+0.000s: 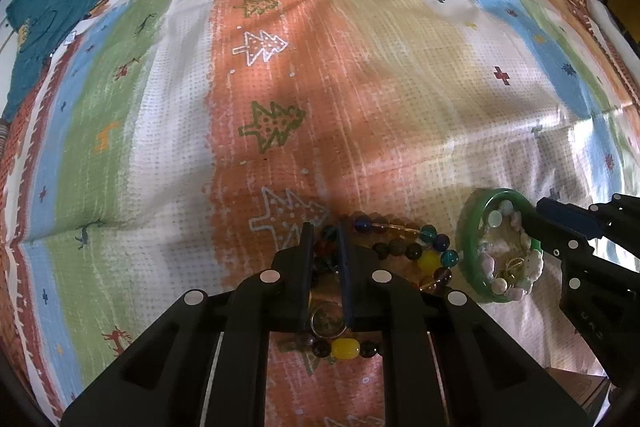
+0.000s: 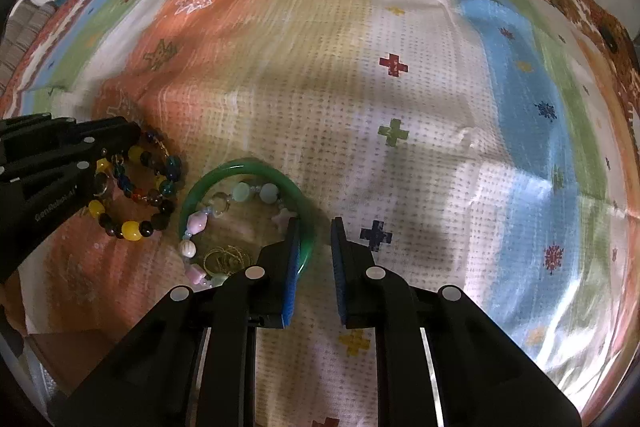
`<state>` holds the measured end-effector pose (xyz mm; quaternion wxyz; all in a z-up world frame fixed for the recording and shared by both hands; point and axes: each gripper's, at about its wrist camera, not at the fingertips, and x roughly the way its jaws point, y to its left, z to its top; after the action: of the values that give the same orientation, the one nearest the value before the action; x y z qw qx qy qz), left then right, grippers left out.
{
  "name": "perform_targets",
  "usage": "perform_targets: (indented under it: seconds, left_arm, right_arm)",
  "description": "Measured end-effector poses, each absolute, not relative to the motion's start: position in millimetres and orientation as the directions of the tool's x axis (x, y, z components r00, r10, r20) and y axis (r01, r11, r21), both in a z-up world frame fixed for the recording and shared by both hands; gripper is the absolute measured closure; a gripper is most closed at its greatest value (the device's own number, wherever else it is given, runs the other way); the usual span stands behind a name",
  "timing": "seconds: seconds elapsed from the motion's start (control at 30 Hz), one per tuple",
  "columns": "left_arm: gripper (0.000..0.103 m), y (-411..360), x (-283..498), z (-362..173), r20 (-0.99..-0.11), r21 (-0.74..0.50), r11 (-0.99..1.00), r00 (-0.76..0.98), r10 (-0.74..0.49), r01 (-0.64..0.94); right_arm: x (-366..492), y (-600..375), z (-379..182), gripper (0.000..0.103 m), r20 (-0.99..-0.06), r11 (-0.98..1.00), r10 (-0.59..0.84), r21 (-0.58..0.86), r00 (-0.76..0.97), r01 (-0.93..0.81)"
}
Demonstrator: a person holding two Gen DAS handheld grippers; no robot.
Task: Organize jewelry
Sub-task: 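Grasp multicolour bead bracelet with left tool while right tool grasps green jade bangle, then lift multicolour bracelet with left tool while right tool carries green bangle toward tin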
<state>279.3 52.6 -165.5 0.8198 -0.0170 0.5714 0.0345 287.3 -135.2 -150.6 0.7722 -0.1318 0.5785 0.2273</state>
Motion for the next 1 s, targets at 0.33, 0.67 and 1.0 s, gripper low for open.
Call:
perform_targets:
  seconds: [0.33,0.67,1.0]
  left_arm:
    - [0.095,60.0,278.6,-157.9,-0.942,-0.026,0.993,0.335,0.014,-0.115]
    - [0.095,61.0,269.7,-130.4,-0.928,-0.042,0.992,0.372,0.005,-0.116]
    - [0.095,46.9,257.0,-101.7,-0.908,-0.033,0.996,0.42,0.005,-0.085]
  right_arm:
    - [286.9,-137.3,-146.6,0.096,-0.947,0.869,0.229,0.093,0.226,-0.486]
    - [285.7,-146.0,-125.3,0.096,-0.935,0.877,0.239,0.091,0.263,-0.471]
    - [278.2,-153.2,-103.9,0.096,-0.918,0.881,0.278,0.126,0.283,-0.456]
